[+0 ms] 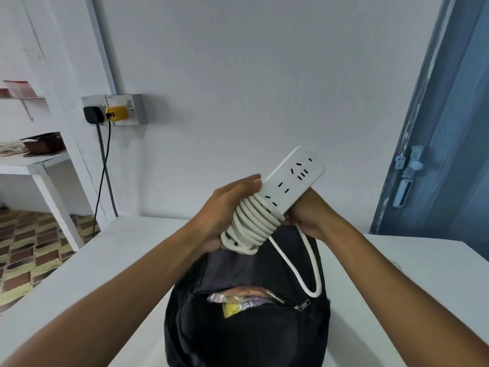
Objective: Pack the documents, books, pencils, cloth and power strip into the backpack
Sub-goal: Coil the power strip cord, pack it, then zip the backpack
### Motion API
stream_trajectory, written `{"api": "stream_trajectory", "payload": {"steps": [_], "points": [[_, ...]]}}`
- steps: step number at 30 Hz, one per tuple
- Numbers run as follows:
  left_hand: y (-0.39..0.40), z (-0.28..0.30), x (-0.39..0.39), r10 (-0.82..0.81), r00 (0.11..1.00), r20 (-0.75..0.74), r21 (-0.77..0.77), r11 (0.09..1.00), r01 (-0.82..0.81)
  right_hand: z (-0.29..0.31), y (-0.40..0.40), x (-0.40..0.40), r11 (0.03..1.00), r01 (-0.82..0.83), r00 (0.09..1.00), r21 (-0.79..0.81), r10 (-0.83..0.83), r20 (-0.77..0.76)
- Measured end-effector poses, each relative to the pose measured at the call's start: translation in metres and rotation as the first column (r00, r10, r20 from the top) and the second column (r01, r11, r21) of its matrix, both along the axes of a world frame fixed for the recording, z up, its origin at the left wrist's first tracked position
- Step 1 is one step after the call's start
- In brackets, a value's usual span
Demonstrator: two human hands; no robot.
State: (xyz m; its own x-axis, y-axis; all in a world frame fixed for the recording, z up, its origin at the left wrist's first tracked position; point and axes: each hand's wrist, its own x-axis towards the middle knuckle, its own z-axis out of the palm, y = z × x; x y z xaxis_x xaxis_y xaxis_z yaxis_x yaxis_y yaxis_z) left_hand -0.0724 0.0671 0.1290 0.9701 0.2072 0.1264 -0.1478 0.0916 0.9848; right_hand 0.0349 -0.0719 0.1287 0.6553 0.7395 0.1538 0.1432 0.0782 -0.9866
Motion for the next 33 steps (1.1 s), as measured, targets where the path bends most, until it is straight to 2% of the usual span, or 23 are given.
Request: {"api": "stream_trajectory", "payload": {"steps": [4, 6, 8, 11, 13, 15, 17, 18, 19, 21, 23, 25, 26, 27, 29, 30, 33], "points": [[0.008, -0.007, -0.004, 0.042, 0.992, -0.122, -0.085, 0.995, -0.053, -0.007, 0.004, -0.004, 0.999, 0.010, 0.998, -0.030, -0.012, -0.059], [0.013, -0.008, -0.006, 0.025, 0.994, -0.103, -0.106, 0.994, -0.036, -0.011, 0.004, -0.009, 1.000, -0.021, 0.993, -0.015, 0.019, -0.117], [0.018, -0.004, -0.007, 0.086, 0.994, -0.065, -0.097, 0.991, -0.092, -0.016, 0.003, -0.016, 0.999, -0.036, 0.986, -0.021, 0.032, -0.162], [0.030, 0.007, -0.009, 0.320, 0.947, 0.036, 0.032, 0.947, -0.321, -0.028, -0.003, -0.027, 0.997, -0.014, 0.982, -0.071, 0.000, -0.188], [0.040, 0.009, -0.010, 0.410, 0.901, 0.140, 0.200, 0.880, -0.432, -0.030, -0.009, -0.036, 0.992, 0.007, 0.995, -0.129, -0.021, -0.102], [0.048, 0.003, -0.008, 0.444, 0.866, 0.230, 0.436, 0.748, -0.500, -0.030, -0.011, -0.041, 0.966, 0.085, 0.988, -0.246, -0.049, 0.150], [0.049, -0.009, -0.007, 0.462, 0.834, 0.302, 0.706, 0.480, -0.521, -0.026, -0.012, -0.044, 0.926, 0.212, 0.893, -0.313, -0.054, 0.446], [0.048, -0.014, -0.007, 0.445, 0.831, 0.334, 0.792, 0.346, -0.503, -0.023, -0.013, -0.045, 0.914, 0.257, 0.831, -0.315, -0.043, 0.554], [0.046, -0.017, -0.007, 0.414, 0.839, 0.353, 0.842, 0.251, -0.477, -0.020, -0.014, -0.048, 0.909, 0.282, 0.770, -0.306, -0.024, 0.638], [0.042, -0.016, -0.005, 0.321, 0.884, 0.338, 0.899, 0.169, -0.405, -0.013, -0.014, -0.056, 0.923, 0.266, 0.658, -0.279, 0.038, 0.752], [0.037, -0.014, -0.003, 0.163, 0.950, 0.266, 0.948, 0.137, -0.288, -0.005, -0.013, -0.059, 0.938, 0.231, 0.535, -0.259, 0.100, 0.839], [0.034, -0.013, -0.004, 0.007, 0.988, 0.153, 0.977, 0.153, -0.152, 0.006, -0.014, -0.055, 0.955, 0.203, 0.456, -0.218, 0.105, 0.884], [0.033, -0.013, -0.005, -0.031, 0.995, 0.095, 0.976, 0.202, -0.087, 0.011, -0.015, -0.050, 0.963, 0.196, 0.451, -0.183, 0.077, 0.889], [0.031, -0.013, -0.007, -0.050, 0.998, 0.040, 0.957, 0.289, -0.024, 0.017, -0.017, -0.042, 0.971, 0.191, 0.473, -0.145, 0.039, 0.880], [0.030, -0.015, -0.009, -0.072, 0.997, -0.042, 0.877, 0.475, 0.071, 0.025, -0.019, -0.026, 0.975, 0.172, 0.603, -0.140, 0.008, 0.798], [0.028, -0.015, -0.010, -0.097, 0.993, -0.065, 0.836, 0.538, 0.107, 0.026, -0.020, -0.018, 0.976, 0.138, 0.683, -0.167, 0.028, 0.730], [0.019, -0.018, -0.012, -0.211, 0.976, -0.054, 0.749, 0.638, 0.180, 0.024, -0.021, 0.005, 0.955, -0.071, 0.857, -0.287, 0.205, 0.472]]}}
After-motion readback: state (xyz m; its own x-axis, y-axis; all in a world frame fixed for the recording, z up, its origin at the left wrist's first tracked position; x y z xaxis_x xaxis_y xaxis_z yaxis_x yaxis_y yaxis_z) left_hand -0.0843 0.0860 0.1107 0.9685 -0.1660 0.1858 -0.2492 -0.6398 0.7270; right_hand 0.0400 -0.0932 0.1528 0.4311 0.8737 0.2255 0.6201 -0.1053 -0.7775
